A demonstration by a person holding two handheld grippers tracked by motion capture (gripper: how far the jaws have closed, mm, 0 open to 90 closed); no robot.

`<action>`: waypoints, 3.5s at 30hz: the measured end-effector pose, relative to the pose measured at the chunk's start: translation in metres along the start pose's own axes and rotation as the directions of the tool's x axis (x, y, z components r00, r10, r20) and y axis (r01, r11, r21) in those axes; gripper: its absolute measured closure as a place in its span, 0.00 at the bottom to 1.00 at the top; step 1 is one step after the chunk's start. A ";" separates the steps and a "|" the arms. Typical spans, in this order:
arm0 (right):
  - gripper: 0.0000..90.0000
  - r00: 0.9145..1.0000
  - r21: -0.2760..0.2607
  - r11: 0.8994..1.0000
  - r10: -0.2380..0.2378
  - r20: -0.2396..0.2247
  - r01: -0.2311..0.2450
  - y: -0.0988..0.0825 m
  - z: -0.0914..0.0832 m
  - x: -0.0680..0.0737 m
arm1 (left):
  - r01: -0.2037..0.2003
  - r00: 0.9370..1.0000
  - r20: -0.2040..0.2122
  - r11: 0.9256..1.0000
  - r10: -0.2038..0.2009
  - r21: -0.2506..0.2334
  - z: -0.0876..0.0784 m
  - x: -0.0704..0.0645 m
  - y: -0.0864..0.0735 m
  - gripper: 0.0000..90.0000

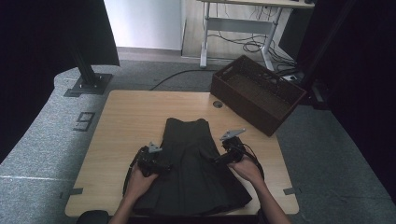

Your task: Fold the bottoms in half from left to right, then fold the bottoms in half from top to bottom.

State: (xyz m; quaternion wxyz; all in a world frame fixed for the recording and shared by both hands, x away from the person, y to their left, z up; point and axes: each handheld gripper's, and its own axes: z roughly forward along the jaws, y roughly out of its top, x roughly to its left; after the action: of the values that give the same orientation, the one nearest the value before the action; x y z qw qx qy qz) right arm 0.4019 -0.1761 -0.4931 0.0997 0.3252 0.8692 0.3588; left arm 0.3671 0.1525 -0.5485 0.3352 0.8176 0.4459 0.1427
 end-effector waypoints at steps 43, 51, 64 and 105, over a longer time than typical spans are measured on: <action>0.28 0.983 0.035 0.994 0.101 0.156 -0.108 0.079 0.087 -0.059 | 0.004 1.000 -0.007 1.000 -0.004 0.000 0.000 -0.001 0.000 0.00; 0.28 0.978 0.070 0.986 0.140 0.153 -0.152 0.071 0.105 -0.074 | 0.004 1.000 -0.007 1.000 -0.004 0.000 0.000 -0.001 0.000 0.00; 0.58 0.982 0.109 0.980 0.157 0.105 -0.168 0.069 0.111 -0.071 | 0.004 1.000 -0.005 1.000 -0.004 0.000 0.000 -0.001 0.000 0.00; 0.88 0.997 -0.143 0.987 -0.074 -0.025 0.070 0.108 -0.016 -0.010 | 0.020 0.999 -0.038 1.000 -0.020 0.020 -0.001 -0.007 0.000 0.00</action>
State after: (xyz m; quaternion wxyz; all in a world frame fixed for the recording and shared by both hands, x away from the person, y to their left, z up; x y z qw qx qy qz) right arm 0.4563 -0.1336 -0.4081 0.1226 0.2802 0.8541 0.4207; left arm 0.3625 0.1471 -0.5473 0.3196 0.8136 0.4619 0.1503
